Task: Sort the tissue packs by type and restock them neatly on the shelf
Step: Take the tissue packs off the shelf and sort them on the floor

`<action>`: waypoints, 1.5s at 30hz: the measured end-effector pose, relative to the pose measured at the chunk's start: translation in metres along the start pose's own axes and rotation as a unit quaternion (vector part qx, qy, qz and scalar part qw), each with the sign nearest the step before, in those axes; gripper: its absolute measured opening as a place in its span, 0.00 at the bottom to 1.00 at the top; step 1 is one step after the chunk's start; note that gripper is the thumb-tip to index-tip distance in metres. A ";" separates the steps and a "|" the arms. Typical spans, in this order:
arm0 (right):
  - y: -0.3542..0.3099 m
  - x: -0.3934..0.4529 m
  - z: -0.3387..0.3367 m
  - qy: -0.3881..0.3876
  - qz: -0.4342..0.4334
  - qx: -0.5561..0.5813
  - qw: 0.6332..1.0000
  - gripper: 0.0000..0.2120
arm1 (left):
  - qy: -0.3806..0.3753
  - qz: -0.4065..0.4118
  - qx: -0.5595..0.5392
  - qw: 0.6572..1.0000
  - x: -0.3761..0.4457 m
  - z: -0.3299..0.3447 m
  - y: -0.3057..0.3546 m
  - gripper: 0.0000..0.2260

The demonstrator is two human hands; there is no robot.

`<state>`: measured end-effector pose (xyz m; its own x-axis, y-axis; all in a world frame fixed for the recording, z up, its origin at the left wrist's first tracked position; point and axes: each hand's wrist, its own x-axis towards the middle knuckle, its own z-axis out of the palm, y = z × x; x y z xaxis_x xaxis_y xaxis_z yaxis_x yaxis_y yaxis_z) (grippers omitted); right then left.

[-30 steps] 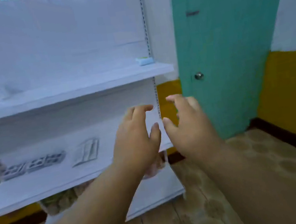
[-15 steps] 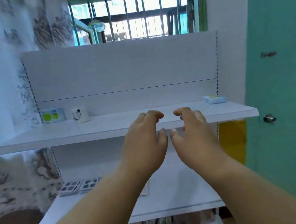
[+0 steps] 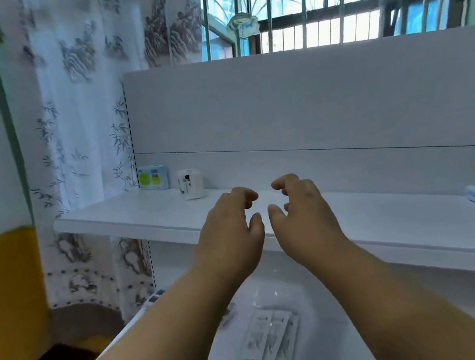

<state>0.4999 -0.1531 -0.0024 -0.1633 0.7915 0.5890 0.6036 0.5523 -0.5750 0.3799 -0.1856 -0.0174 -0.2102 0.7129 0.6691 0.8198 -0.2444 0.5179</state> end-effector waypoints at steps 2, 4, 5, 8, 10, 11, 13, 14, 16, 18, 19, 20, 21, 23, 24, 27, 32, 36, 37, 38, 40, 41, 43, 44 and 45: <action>0.004 0.027 0.020 -0.042 -0.007 0.020 0.999 0.18 | 0.008 -0.041 0.020 0.999 0.020 0.005 -0.016 0.14; 0.005 0.055 0.041 -0.076 -0.011 0.043 0.996 0.18 | 0.026 -0.073 0.036 0.996 0.040 0.006 -0.032 0.14; 0.004 0.069 0.051 -0.091 -0.007 0.054 0.994 0.19 | 0.033 -0.088 0.042 0.995 0.050 0.006 -0.040 0.14; -0.001 0.106 0.083 -0.131 0.005 0.091 0.987 0.18 | 0.038 -0.133 0.045 0.989 0.074 0.005 -0.067 0.14; -0.005 0.130 0.108 -0.144 0.014 0.126 0.982 0.17 | 0.037 -0.151 0.057 0.986 0.090 0.003 -0.087 0.13; -0.007 0.142 0.121 -0.144 0.015 0.139 0.980 0.16 | 0.036 -0.154 0.063 0.985 0.100 0.000 -0.100 0.13; -0.011 0.167 0.147 -0.148 0.024 0.153 0.977 0.16 | 0.034 -0.158 0.075 0.984 0.124 -0.006 -0.126 0.14; -0.012 0.181 0.160 -0.155 0.033 0.160 0.974 0.16 | 0.032 -0.162 0.079 0.983 0.138 -0.008 -0.140 0.14; -0.015 0.205 0.186 -0.171 0.054 0.169 0.969 0.18 | 0.026 -0.170 0.078 0.982 0.168 -0.011 -0.167 0.14; -0.016 0.230 0.213 -0.181 0.070 0.170 0.966 0.20 | 0.007 -0.194 0.073 0.978 0.199 -0.007 -0.196 0.17; -0.017 0.242 0.225 -0.186 0.078 0.170 0.965 0.22 | -0.005 -0.211 0.061 0.975 0.214 -0.004 -0.209 0.20; -0.017 0.252 0.236 -0.192 0.089 0.168 0.963 0.24 | -0.025 -0.230 0.058 0.971 0.228 -0.001 -0.221 0.21; -0.018 0.261 0.245 -0.197 0.103 0.164 0.961 0.26 | -0.042 -0.241 0.058 0.968 0.240 0.002 -0.229 0.21; -0.017 0.277 0.260 -0.202 0.136 0.168 0.955 0.30 | -0.073 -0.280 0.055 0.956 0.261 0.007 -0.241 0.16; -0.016 0.285 0.267 -0.203 0.158 0.175 0.950 0.31 | -0.089 -0.290 0.055 0.951 0.268 0.011 -0.243 0.15; -0.017 0.296 0.279 -0.195 0.222 0.206 0.933 0.30 | -0.092 -0.319 0.013 0.943 0.277 0.021 -0.247 0.15; -0.027 0.282 0.259 -0.134 0.262 0.325 0.899 0.16 | 0.021 -0.320 -0.128 0.938 0.260 0.012 -0.249 0.13; -0.052 0.237 0.224 -0.179 0.206 0.369 0.888 0.17 | 0.097 -0.295 -0.204 0.928 0.210 -0.015 -0.219 0.15; -0.058 0.223 0.219 -0.197 0.186 0.380 0.884 0.17 | 0.109 -0.279 -0.199 0.933 0.194 -0.021 -0.209 0.14; -0.064 0.207 0.217 -0.210 0.167 0.388 0.882 0.18 | 0.133 -0.266 -0.191 0.935 0.178 -0.027 -0.199 0.13; -0.074 0.177 0.215 -0.208 0.146 0.409 0.876 0.21 | 0.190 -0.261 -0.175 0.930 0.147 -0.043 -0.183 0.13; -0.080 0.161 0.212 -0.202 0.143 0.426 0.870 0.19 | 0.208 -0.271 -0.172 0.924 0.132 -0.053 -0.177 0.16; -0.094 0.132 0.205 -0.208 0.140 0.463 0.850 0.16 | 0.226 -0.291 -0.131 0.921 0.100 -0.078 -0.168 0.24; -0.104 0.117 0.201 -0.218 0.138 0.480 0.838 0.15 | 0.233 -0.298 -0.109 0.919 0.083 -0.092 -0.164 0.27; -0.115 0.101 0.195 -0.229 0.135 0.496 0.827 0.14 | 0.239 -0.301 -0.098 0.918 0.065 -0.107 -0.161 0.26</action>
<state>0.2617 -0.0861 0.0124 -0.5428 0.8115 0.2165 -0.2325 0.1026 -0.9672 0.1776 -0.1705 0.0000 -0.8423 0.3987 0.3627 0.3757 -0.0482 0.9255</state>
